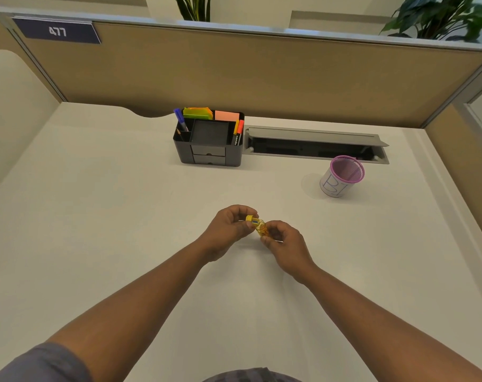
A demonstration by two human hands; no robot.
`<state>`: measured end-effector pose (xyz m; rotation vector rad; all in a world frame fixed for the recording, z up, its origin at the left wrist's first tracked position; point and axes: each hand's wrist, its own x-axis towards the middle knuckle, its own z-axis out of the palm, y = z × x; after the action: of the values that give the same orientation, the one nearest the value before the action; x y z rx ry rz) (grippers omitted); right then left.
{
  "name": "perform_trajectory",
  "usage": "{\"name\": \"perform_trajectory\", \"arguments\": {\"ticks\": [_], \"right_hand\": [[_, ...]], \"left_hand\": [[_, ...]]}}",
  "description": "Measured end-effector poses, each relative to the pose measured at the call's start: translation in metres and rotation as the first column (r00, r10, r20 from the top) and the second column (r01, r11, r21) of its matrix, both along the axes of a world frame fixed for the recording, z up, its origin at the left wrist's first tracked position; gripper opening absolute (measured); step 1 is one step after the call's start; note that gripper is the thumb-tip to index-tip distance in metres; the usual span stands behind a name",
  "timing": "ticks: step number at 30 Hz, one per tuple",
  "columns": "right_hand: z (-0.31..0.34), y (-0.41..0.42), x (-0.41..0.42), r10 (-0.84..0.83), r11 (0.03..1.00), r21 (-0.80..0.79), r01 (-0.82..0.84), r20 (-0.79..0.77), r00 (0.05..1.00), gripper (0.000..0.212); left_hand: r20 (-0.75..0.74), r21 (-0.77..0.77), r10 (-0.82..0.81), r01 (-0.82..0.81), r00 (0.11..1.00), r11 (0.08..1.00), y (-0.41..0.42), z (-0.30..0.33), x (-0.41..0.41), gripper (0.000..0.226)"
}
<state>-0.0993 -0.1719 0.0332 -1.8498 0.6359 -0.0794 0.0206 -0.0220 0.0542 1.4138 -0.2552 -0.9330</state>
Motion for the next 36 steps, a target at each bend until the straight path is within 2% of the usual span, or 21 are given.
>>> {"name": "perform_trajectory", "arguments": {"ticks": [6, 11, 15, 20, 27, 30, 36], "right_hand": [[0.001, -0.004, -0.002, -0.043, 0.998, 0.039, 0.042, 0.02, 0.999, 0.021], [0.003, -0.008, -0.003, -0.081, 0.994, 0.072, 0.077, 0.055, 0.995, 0.02], [0.006, -0.014, -0.004, -0.139, 0.988, 0.081, 0.134, 0.067, 0.988, 0.026], [0.016, -0.038, -0.001, -0.288, 0.958, 0.035, 0.286, 0.122, 0.95, 0.031], [0.037, -0.102, 0.006, -0.45, 0.867, -0.128, 0.481, 0.213, 0.867, 0.034], [0.044, -0.129, 0.012, -0.494, 0.817, -0.194, 0.543, 0.25, 0.832, 0.028], [0.047, -0.176, 0.022, -0.566, 0.738, -0.294, 0.608, 0.221, 0.794, 0.021]], "left_hand": [[-0.124, -0.049, 0.036, -0.042, 0.992, 0.998, -0.007, -0.002, 0.001, 0.021], [-0.161, -0.014, 0.049, -0.052, 0.986, 0.999, -0.011, -0.007, 0.0, 0.021], [-0.089, 0.074, 0.062, -0.055, 0.994, 0.996, -0.013, -0.017, -0.001, 0.014], [-0.003, 0.151, 0.045, -0.044, 0.999, 0.988, -0.021, -0.033, 0.001, 0.015], [0.064, 0.177, 0.032, -0.043, 0.997, 0.983, -0.051, -0.042, 0.003, 0.014], [0.113, 0.189, 0.008, -0.03, 0.994, 0.982, -0.071, -0.043, 0.007, 0.016], [0.167, 0.217, -0.023, -0.013, 0.986, 0.976, -0.104, -0.047, 0.016, 0.014]]}}
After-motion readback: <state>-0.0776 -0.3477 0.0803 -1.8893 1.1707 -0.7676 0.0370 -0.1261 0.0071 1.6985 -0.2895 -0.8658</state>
